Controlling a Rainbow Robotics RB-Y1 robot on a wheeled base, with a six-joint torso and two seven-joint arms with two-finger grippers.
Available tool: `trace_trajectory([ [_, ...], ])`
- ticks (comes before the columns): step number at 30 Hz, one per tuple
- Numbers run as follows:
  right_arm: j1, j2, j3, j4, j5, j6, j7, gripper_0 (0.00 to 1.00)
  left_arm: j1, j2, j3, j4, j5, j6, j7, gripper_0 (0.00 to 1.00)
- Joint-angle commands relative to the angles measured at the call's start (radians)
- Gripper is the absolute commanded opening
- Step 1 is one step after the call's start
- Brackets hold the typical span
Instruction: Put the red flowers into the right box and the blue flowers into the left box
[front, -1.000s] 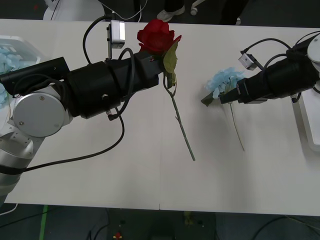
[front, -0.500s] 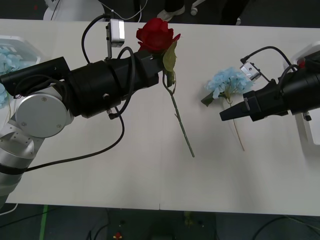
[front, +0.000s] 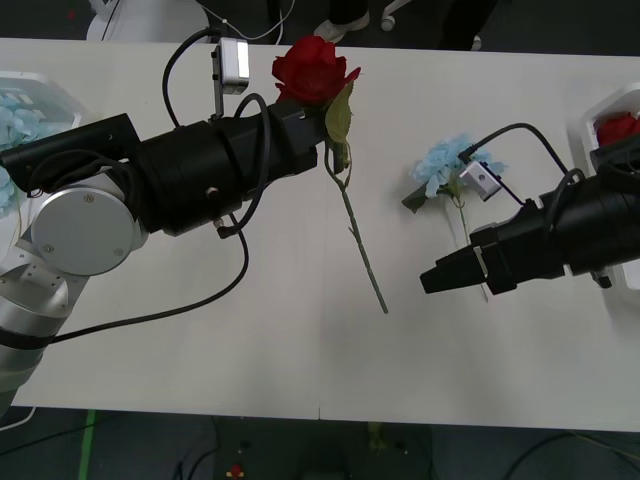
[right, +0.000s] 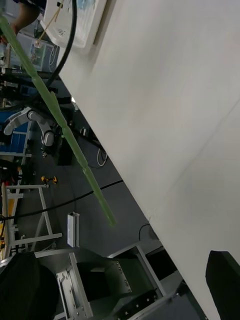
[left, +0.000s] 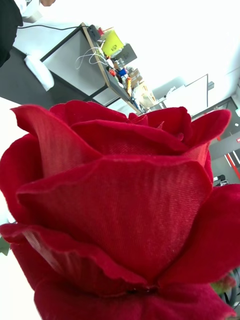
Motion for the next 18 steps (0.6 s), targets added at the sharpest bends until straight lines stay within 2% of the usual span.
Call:
trace_trajectory([
  [1, 0.006, 0.069, 0.019, -0.052, 0.053, -0.048, 0.033, 0.97, -0.044, -0.027, -0.010, -0.003, -0.014, -0.016, 0.029, 0.00],
  [12, 0.006, 0.135, 0.092, -0.064, 0.134, -0.112, 0.022, 0.94, -0.058, -0.039, -0.011, 0.012, -0.029, -0.016, 0.034, 0.00],
  [16, 0.004, 0.158, 0.105, -0.064, 0.145, -0.135, 0.025, 0.83, -0.059, -0.044, -0.013, 0.019, -0.029, -0.016, 0.034, 0.00],
  [18, 0.004, 0.175, 0.105, -0.064, 0.147, -0.143, 0.021, 0.74, -0.061, -0.048, -0.016, 0.025, -0.031, -0.016, 0.032, 0.00],
])
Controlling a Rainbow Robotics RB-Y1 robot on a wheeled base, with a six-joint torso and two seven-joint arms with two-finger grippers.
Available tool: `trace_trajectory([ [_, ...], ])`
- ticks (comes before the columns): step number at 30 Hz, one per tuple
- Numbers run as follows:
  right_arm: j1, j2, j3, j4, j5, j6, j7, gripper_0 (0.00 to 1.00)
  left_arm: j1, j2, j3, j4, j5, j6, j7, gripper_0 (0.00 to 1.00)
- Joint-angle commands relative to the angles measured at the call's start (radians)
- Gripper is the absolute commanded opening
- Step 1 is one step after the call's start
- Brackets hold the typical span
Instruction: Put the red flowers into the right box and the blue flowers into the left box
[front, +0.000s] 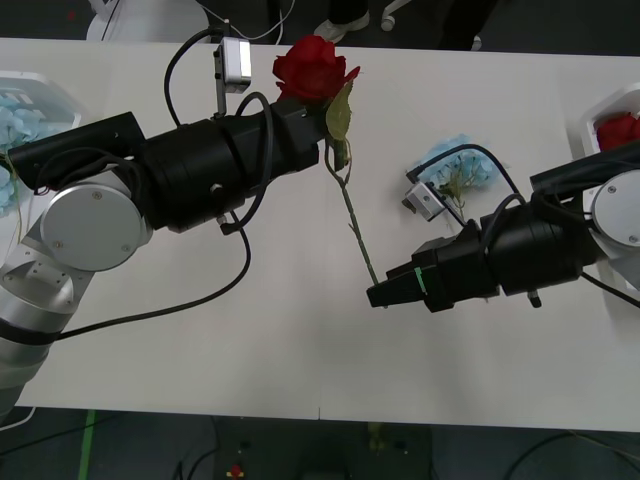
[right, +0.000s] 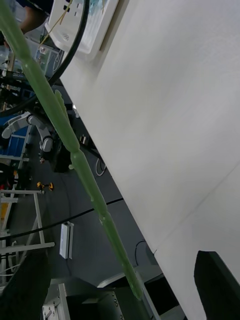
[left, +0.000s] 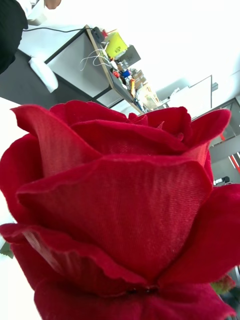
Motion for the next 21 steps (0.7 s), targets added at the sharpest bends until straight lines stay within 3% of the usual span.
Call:
trace_trajectory([
  [1, 0.004, 0.053, 0.008, -0.038, 0.010, -0.028, 0.021, 0.70, -0.050, -0.033, -0.017, -0.002, -0.011, -0.016, 0.033, 0.00],
  [5, 0.002, 0.076, 0.008, -0.039, 0.023, -0.053, 0.016, 0.44, -0.052, -0.035, -0.020, 0.004, -0.019, -0.016, 0.033, 0.00],
  [7, 0.002, 0.082, 0.008, -0.039, 0.031, -0.059, 0.011, 0.26, -0.053, -0.035, -0.024, 0.004, -0.019, -0.016, 0.033, 0.00],
  [8, 0.004, 0.084, 0.008, -0.038, 0.031, -0.061, 0.008, 0.10, -0.053, -0.035, -0.024, 0.004, -0.019, -0.016, 0.033, 0.00],
  [9, 0.002, 0.084, 0.008, -0.039, 0.031, -0.062, 0.005, 0.03, -0.053, -0.035, -0.024, 0.004, -0.020, -0.016, 0.033, 0.00],
  [17, 0.002, 0.079, 0.008, -0.038, 0.031, -0.064, -0.012, 0.00, -0.053, -0.035, -0.030, 0.004, -0.020, -0.014, 0.037, 0.03],
  [18, 0.002, 0.079, 0.008, -0.039, 0.031, -0.062, -0.012, 0.00, -0.052, -0.035, -0.030, 0.004, -0.020, -0.016, 0.037, 0.11],
  [19, 0.002, 0.078, 0.008, -0.039, 0.031, -0.064, -0.013, 0.00, -0.052, -0.035, -0.030, 0.006, -0.020, -0.016, 0.040, 0.62],
  [20, 0.001, 0.078, 0.008, -0.039, 0.031, -0.062, -0.015, 0.00, -0.052, -0.035, -0.030, 0.006, -0.022, -0.016, 0.041, 0.84],
  [21, 0.002, 0.078, 0.008, -0.039, 0.031, -0.064, -0.015, 0.00, -0.052, -0.035, -0.028, 0.006, -0.022, -0.016, 0.043, 1.00],
])
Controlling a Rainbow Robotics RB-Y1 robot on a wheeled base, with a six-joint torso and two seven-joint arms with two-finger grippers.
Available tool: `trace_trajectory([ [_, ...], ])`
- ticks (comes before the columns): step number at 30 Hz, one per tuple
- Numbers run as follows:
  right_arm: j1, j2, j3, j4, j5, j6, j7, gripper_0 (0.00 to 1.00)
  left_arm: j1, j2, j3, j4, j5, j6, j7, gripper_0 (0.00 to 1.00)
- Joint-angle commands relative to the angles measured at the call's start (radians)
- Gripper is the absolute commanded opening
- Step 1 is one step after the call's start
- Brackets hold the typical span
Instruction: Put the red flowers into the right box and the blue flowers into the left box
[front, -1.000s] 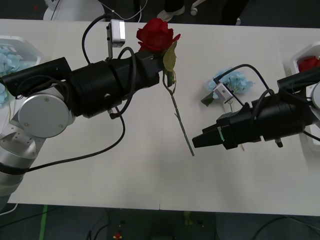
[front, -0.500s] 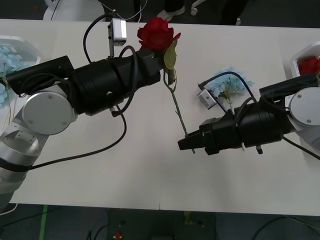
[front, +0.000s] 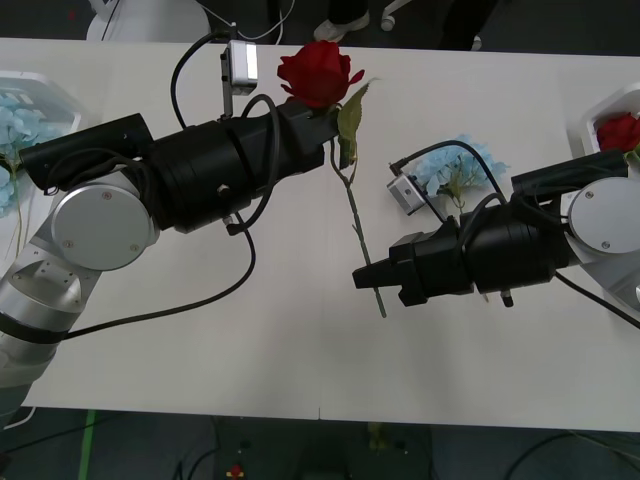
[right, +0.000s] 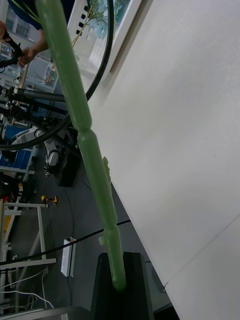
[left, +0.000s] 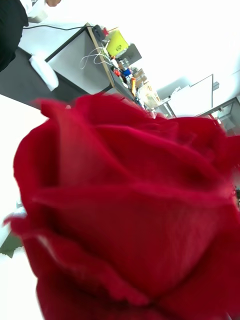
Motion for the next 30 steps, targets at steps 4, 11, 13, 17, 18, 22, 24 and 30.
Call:
trace_trajectory([
  [4, 0.002, 0.011, 0.005, -0.039, 0.005, -0.010, -0.017, 0.00, -0.043, -0.011, -0.017, -0.013, -0.010, -0.015, 0.050, 1.00],
  [11, -0.003, 0.010, 0.003, -0.037, 0.005, -0.017, -0.022, 0.00, -0.024, 0.084, -0.001, -0.036, 0.089, -0.015, 0.033, 1.00],
  [13, -0.006, 0.010, 0.003, -0.039, 0.005, -0.022, -0.027, 0.00, -0.006, 0.113, 0.013, -0.053, 0.109, -0.013, 0.027, 1.00],
  [17, -0.009, 0.002, -0.012, -0.037, 0.005, -0.030, -0.050, 0.00, 0.040, 0.172, 0.065, -0.095, 0.139, 0.033, 0.015, 1.00],
  [18, -0.010, -0.006, -0.024, -0.037, 0.007, -0.030, -0.085, 0.00, 0.061, 0.192, 0.097, -0.112, 0.145, 0.059, 0.012, 1.00],
  [22, -0.027, -0.035, -0.073, -0.037, 0.085, 0.003, -0.192, 0.00, 0.117, 0.233, 0.198, -0.146, 0.157, 0.165, -0.003, 1.00],
  [24, -0.035, -0.063, -0.122, -0.037, 0.140, 0.032, -0.267, 0.00, 0.144, 0.239, 0.261, -0.154, 0.155, 0.243, -0.017, 1.00],
  [30, -0.036, -0.158, -0.256, -0.013, 0.284, 0.119, -0.464, 0.00, 0.239, 0.238, 0.431, -0.154, 0.178, 0.395, -0.114, 1.00],
])
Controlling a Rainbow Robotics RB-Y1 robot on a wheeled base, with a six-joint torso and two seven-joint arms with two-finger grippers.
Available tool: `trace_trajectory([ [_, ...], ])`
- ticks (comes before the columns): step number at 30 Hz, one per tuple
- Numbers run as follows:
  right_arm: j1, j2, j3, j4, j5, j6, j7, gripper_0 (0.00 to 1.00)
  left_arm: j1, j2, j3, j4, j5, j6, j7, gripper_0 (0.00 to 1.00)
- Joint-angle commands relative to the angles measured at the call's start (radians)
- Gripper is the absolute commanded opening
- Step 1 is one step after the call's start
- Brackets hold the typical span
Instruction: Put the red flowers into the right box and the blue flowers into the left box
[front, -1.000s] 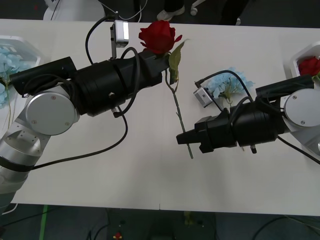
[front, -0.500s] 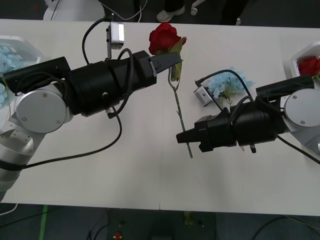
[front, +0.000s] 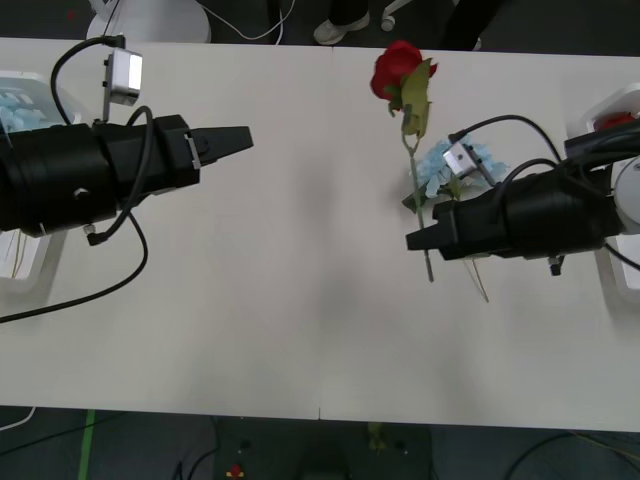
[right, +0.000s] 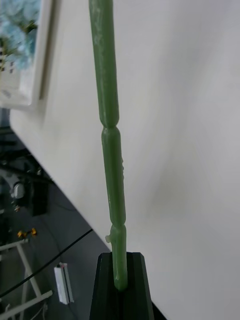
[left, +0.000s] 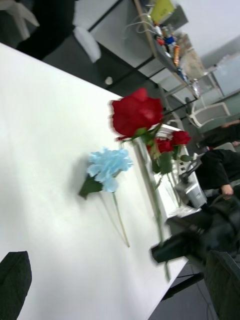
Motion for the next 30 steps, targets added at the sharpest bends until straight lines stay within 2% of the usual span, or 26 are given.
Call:
trace_trajectory([
  [1, -0.034, -0.114, -0.118, -0.002, 0.092, 0.044, -0.115, 0.00, 0.088, 0.033, 0.134, -0.037, 0.023, 0.091, -0.126, 1.00],
  [11, -0.034, -0.250, -0.328, 0.202, 0.375, 0.197, -0.101, 0.00, 0.141, 0.008, 0.266, 0.115, 0.066, 0.246, -0.341, 1.00],
  [16, -0.034, -0.296, -0.338, 0.314, 0.531, 0.197, -0.082, 0.00, 0.147, 0.007, 0.271, 0.213, 0.109, 0.227, -0.476, 1.00],
  [20, -0.034, -0.304, -0.348, 0.374, 0.684, 0.188, -0.067, 0.00, 0.145, 0.007, 0.246, 0.233, 0.154, 0.184, -0.631, 1.00],
  [25, -0.036, -0.281, -0.347, 0.468, 0.850, 0.182, -0.055, 0.00, 0.147, 0.007, 0.206, 0.233, 0.214, 0.091, -0.806, 1.00],
  [30, -0.034, -0.240, -0.345, 0.532, 0.973, 0.130, -0.053, 0.00, 0.145, 0.007, 0.176, 0.233, 0.257, 0.058, -0.895, 1.00],
])
